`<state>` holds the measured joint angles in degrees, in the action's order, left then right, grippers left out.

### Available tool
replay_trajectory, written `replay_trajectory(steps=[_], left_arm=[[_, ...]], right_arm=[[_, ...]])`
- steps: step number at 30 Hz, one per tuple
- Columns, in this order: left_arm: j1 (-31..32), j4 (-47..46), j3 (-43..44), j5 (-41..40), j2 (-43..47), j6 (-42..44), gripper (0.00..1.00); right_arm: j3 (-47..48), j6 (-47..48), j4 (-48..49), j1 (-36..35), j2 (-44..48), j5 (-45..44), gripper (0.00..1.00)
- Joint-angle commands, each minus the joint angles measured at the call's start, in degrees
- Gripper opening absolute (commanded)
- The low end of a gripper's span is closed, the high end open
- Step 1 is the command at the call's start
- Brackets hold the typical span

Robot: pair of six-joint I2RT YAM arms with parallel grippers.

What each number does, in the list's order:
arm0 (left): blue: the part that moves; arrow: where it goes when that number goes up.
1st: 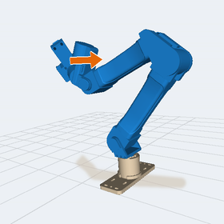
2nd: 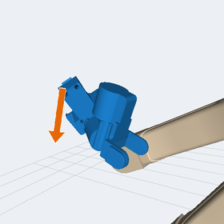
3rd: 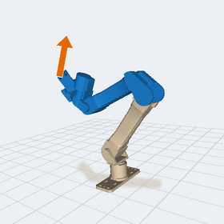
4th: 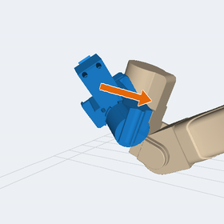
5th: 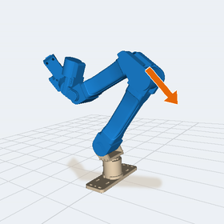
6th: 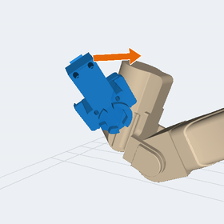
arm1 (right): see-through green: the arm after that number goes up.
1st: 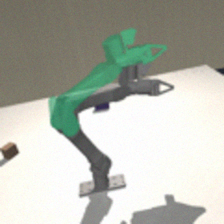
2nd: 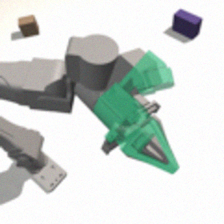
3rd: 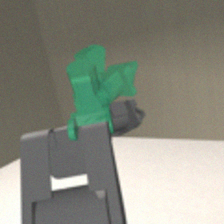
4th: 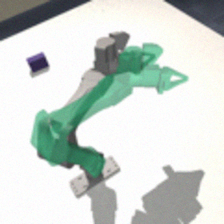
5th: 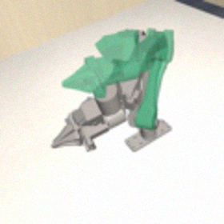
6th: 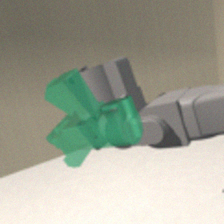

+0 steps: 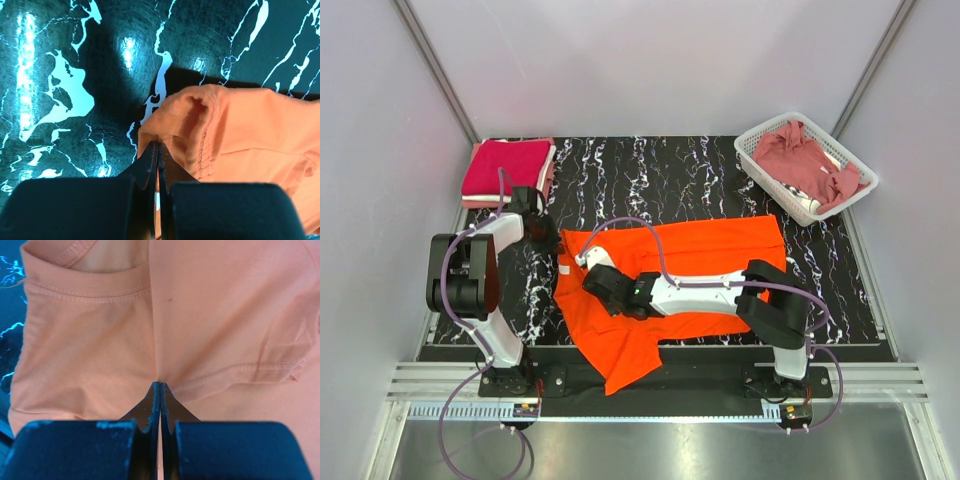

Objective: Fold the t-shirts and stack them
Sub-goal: Fold the tshirt

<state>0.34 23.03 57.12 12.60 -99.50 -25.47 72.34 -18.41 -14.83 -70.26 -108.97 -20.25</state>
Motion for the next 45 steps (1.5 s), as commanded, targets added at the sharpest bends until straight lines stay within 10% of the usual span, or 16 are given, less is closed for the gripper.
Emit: replay_trajectory(steps=[1, 34, 45], left_arm=[[-0.34, 1.58, 0.71, -5.04, -1.22, 1.31, 0.00], [-2.98, 6.68, 9.49, -9.35, 7.39, 3.77, 0.00], [1.94, 1.06, 9.77, 4.90, 4.50, -0.45, 0.00]], right_arm=[[-0.26, -0.40, 1.03, -1.28, 2.97, 0.47, 0.00], [-1.67, -1.01, 0.33, -2.51, -1.16, 3.99, 0.00], [-0.44, -1.71, 0.33, -2.51, -1.51, 2.50, 0.00]])
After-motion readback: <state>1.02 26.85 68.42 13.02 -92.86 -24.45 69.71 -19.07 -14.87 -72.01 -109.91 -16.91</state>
